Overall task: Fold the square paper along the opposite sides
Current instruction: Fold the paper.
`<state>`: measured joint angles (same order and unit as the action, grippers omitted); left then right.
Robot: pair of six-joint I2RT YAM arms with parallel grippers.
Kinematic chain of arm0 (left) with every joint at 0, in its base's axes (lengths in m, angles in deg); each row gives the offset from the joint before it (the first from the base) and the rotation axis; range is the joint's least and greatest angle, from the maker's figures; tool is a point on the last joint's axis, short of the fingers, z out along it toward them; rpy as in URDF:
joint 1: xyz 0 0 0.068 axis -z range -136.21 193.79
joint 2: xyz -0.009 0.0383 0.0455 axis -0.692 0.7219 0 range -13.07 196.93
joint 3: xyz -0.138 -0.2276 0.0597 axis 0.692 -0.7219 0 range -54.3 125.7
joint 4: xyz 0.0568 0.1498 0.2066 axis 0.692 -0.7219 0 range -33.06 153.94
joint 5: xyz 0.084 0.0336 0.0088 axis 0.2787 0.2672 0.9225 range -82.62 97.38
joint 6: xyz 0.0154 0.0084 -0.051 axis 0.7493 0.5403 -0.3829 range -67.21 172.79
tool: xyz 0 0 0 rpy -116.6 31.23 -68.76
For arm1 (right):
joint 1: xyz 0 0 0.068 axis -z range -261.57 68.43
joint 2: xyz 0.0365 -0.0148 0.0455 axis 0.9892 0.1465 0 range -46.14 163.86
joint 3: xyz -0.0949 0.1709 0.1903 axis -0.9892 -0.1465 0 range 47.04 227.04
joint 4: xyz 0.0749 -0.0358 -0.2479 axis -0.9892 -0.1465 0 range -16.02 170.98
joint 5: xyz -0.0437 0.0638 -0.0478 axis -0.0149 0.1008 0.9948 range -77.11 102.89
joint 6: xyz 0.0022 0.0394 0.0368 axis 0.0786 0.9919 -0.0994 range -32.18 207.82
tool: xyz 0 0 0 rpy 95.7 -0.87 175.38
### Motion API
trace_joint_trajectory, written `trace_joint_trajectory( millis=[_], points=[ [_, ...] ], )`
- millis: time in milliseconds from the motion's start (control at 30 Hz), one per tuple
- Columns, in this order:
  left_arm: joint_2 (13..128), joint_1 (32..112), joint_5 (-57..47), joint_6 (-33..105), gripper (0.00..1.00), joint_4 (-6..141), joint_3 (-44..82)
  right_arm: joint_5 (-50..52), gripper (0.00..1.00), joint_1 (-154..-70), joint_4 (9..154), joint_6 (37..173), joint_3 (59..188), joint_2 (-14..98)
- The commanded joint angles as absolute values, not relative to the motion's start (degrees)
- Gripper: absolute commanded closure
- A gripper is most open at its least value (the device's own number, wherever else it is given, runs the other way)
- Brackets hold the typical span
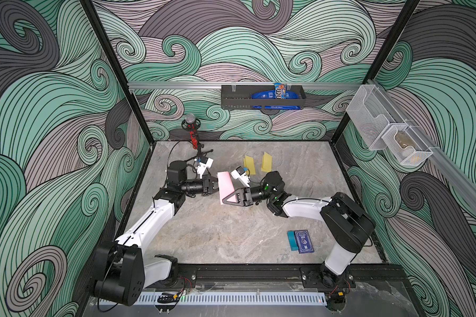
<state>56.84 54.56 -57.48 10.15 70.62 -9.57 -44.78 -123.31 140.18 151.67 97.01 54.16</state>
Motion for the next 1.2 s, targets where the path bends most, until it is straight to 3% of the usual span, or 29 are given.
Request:
trace_joint_trajectory(
  millis=[0, 67, 167, 367, 400, 700, 900, 1167],
  points=[
    [56.11, 53.87, -53.84, 15.71, 0.68, 63.03, -4.03, -46.26, 0.99, -122.94, 142.17, 151.80, 96.66, 54.25],
    [54.96, 52.77, -51.09, 17.56, 0.50, 59.32, -2.52, -46.39, 0.98, -122.72, 142.00, 151.50, 96.56, 53.90],
    [51.25, 50.99, -47.79, 17.39, 0.31, 57.99, -2.85, -46.77, 0.98, -122.04, 139.92, 149.96, 96.81, 53.20],
    [42.57, 50.48, -48.99, 14.38, 0.02, 64.64, -7.76, -46.84, 0.97, -120.73, 138.28, 148.73, 96.88, 51.71],
    [41.67, 50.62, -49.13, 14.25, 0.01, 65.37, -8.46, -46.80, 0.97, -120.76, 138.39, 148.82, 97.03, 51.65],
    [38.09, 55.29, -46.62, 5.62, 0.01, 80.22, -18.55, -46.35, 0.96, -121.44, 139.32, 149.44, 97.43, 50.65],
    [41.80, 59.19, -45.36, 5.32, 0.03, 80.86, -17.88, -46.24, 0.96, -121.74, 138.24, 148.46, 97.70, 50.73],
    [43.57, 59.70, -43.51, 6.12, 0.61, 80.30, -16.55, -45.91, 0.96, -122.34, 136.08, 146.81, 97.63, 50.29]
  ],
)
